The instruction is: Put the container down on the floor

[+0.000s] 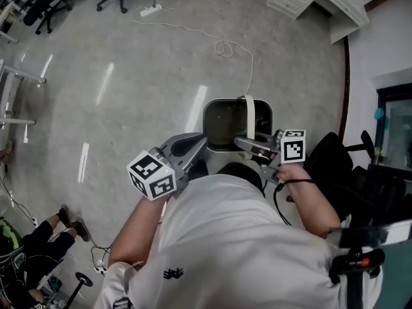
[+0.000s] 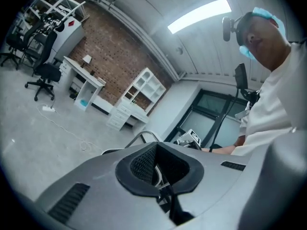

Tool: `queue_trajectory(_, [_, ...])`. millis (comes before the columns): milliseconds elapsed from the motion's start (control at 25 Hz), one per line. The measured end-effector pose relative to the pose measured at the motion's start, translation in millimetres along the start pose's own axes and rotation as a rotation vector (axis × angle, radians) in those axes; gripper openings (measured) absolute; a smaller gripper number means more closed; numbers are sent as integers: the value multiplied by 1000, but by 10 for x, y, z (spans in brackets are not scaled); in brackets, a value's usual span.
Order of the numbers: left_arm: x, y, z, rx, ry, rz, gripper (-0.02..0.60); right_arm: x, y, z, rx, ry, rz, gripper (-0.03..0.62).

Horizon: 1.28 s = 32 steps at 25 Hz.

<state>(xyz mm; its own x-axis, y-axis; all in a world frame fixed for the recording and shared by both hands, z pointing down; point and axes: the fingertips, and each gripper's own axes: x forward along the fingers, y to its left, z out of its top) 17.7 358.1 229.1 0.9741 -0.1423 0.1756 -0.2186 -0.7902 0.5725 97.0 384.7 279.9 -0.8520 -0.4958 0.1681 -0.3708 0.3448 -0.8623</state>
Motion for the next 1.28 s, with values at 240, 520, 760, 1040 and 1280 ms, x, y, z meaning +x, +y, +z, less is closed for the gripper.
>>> queue_trajectory(240, [-221,594,395,-28,-61,44,9,647,-157,683,-20,29,14,37])
queue_trajectory(520, [-382,1211,741,-49,-132,159,9,1330,-474,1330,-19,109,73,37])
queue_trajectory(760, [-407,1983,1119,-85,-157,283,9,2024,-993,1935,-5,203,125,37])
queue_trajectory(1040, [-158,2931,1470,-187,-178,381,9,2667,-1871,2514,-34,335,154,37])
queue_trajectory(1280, [147,3742,1866,-243,-167,452,9,3230,-2646,3077,-1,376,167,37])
